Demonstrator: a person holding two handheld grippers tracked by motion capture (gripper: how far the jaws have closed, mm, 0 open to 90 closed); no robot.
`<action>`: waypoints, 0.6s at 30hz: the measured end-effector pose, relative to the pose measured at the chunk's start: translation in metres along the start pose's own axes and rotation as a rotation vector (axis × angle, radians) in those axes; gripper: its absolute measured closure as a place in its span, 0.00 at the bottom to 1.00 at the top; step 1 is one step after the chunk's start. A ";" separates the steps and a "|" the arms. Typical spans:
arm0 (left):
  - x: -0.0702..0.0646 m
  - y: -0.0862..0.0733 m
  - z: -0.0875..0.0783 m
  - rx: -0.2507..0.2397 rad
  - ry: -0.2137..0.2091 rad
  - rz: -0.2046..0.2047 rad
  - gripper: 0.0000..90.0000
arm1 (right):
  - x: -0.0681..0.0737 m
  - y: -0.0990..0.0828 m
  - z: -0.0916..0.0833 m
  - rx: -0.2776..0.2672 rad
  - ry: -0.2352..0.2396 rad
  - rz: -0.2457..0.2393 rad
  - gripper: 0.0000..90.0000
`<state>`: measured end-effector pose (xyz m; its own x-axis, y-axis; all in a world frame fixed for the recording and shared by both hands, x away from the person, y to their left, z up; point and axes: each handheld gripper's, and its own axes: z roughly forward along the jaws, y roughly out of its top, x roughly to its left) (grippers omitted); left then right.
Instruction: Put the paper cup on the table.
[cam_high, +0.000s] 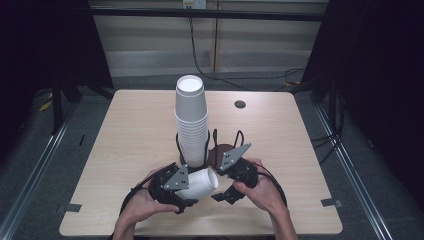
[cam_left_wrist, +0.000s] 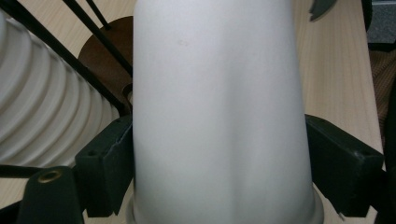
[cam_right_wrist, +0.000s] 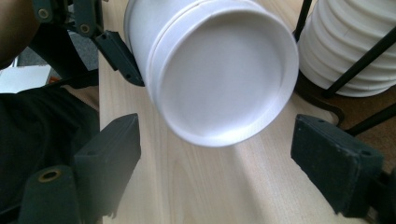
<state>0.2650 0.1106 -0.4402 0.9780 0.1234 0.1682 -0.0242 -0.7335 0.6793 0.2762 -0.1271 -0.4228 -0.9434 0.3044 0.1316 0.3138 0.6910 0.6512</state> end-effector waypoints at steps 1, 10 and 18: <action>0.000 0.000 0.000 0.004 -0.002 0.001 0.18 | -0.001 0.001 0.001 0.010 0.017 0.004 0.21; -0.002 0.007 0.001 0.030 -0.020 0.041 0.18 | -0.002 0.008 0.005 0.049 0.047 0.006 0.15; -0.004 0.009 0.003 0.056 -0.043 0.055 0.18 | 0.001 0.016 0.012 0.114 0.089 -0.034 0.20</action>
<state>0.2619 0.1014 -0.4369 0.9836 0.0539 0.1720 -0.0676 -0.7746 0.6289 0.2820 -0.1078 -0.4218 -0.9580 0.2233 0.1800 0.2866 0.7716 0.5679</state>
